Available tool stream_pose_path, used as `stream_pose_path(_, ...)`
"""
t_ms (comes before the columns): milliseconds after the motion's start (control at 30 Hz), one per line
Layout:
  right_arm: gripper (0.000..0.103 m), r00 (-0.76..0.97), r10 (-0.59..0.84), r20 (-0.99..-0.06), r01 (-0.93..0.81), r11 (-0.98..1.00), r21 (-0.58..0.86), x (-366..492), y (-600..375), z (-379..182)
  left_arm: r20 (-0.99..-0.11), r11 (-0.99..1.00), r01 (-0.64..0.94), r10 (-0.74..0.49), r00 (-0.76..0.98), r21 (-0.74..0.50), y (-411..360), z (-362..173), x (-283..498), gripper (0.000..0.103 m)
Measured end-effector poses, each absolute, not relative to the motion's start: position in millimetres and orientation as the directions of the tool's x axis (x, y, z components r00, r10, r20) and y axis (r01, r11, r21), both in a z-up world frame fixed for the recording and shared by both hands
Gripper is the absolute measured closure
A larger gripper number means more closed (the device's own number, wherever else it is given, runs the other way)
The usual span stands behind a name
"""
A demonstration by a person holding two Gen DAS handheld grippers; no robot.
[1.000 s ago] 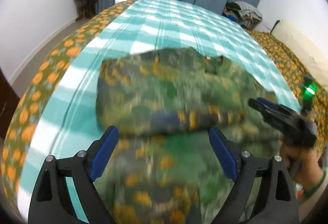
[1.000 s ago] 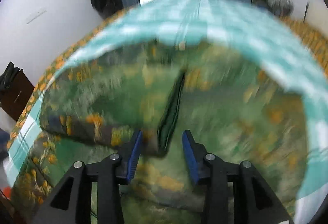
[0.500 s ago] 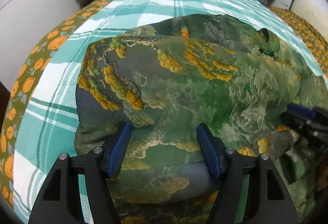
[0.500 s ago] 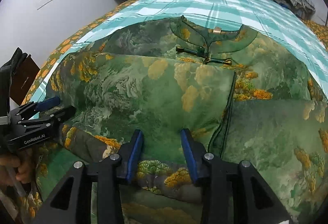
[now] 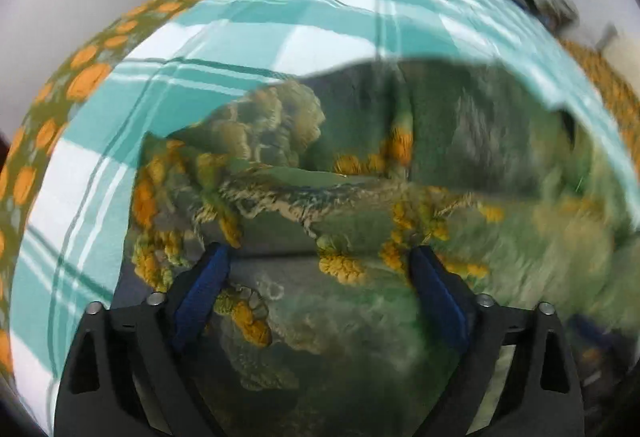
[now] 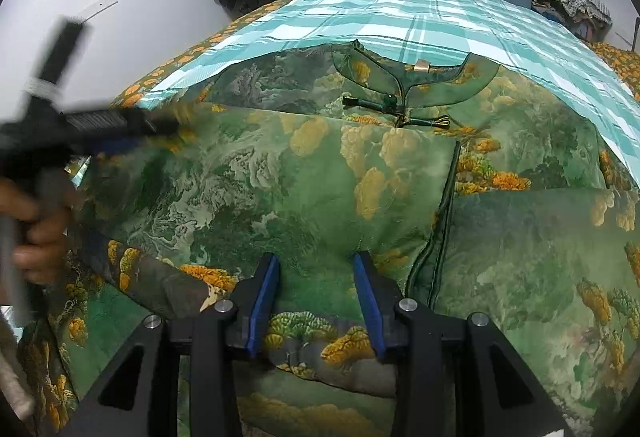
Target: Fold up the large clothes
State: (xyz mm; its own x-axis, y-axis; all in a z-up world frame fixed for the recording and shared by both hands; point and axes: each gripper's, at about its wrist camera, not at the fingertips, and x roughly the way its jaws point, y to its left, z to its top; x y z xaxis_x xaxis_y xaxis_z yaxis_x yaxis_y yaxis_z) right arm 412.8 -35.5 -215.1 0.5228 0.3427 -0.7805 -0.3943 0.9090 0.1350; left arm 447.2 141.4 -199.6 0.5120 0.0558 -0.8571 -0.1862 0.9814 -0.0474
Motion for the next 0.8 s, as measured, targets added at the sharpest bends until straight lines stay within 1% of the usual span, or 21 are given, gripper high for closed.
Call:
stream_pose_path(67, 0.064, 0.523, 0.341, -0.781, -0.396, 0.909, 0.132, 412, -36, -216, -0.847, 0.988, -0.157, 0.074, 0.527, -0.011, 135, -200, 441, 0.007)
stream_pose_path(200, 0.064, 0.525, 0.336, -0.782, -0.396, 0.910, 0.125, 411, -36, -217, -0.854, 0.988, -0.150, 0.057, 0.518, -0.025, 135, -187, 422, 0.007)
stream_pose_path(267, 0.064, 0.523, 0.332, -0.785, -0.397, 0.910, 0.121, 413, -35, -216, -0.851, 0.992, -0.123, 0.064, 0.521, -0.001, 128, -178, 399, 0.006)
stream_pose_path(300, 0.062, 0.520, 0.335, -0.785, -0.400, 0.908, 0.123, 412, -35, -215, -0.854, 0.995, -0.095, 0.063, 0.517, 0.016, 122, -173, 384, 0.006)
stream_pose_path(367, 0.062, 0.519, 0.345, -0.782, -0.402, 0.906, 0.133, 408, -38, -209, -0.861, 0.999, -0.040, 0.047, 0.506, 0.031, 113, -164, 354, 0.006)
stream_pose_path(433, 0.062, 0.522, 0.346, -0.780, -0.405, 0.905, 0.130, 392, -46, -193, -0.870, 1.000, 0.010, 0.000, 0.492, 0.006, 107, -153, 313, 0.006)
stream_pose_path(467, 0.058, 0.530, 0.349, -0.772, -0.409, 0.904, 0.128, 384, -49, -185, -0.871, 1.000, 0.024, -0.014, 0.491, -0.002, 106, -148, 298, 0.006)
stream_pose_path(500, 0.047, 0.544, 0.353, -0.761, -0.416, 0.901, 0.121, 371, -55, -176, -0.869, 0.999, 0.038, -0.021, 0.495, -0.002, 106, -142, 275, 0.006)
stream_pose_path(567, 0.032, 0.569, 0.345, -0.746, -0.423, 0.901, 0.094, 340, -73, -159, -0.866, 0.998, 0.055, -0.026, 0.500, 0.002, 109, -132, 237, 0.006)
stream_pose_path(633, 0.031, 0.581, 0.340, -0.739, -0.425, 0.901, 0.080, 303, -101, -148, -0.865, 0.999, 0.049, -0.017, 0.501, 0.008, 117, -123, 199, 0.006)
stream_pose_path(700, 0.031, 0.573, 0.322, -0.753, -0.410, 0.909, 0.076, 276, -127, -146, -0.863, 1.000, 0.010, -0.005, 0.505, 0.000, 132, -114, 164, 0.006)
stream_pose_path(800, 0.031, 0.581, 0.252, -0.774, -0.333, 0.941, 0.056, 223, -188, -145, -0.862, 0.998, -0.047, -0.001, 0.507, -0.029, 152, -109, 133, 0.004)
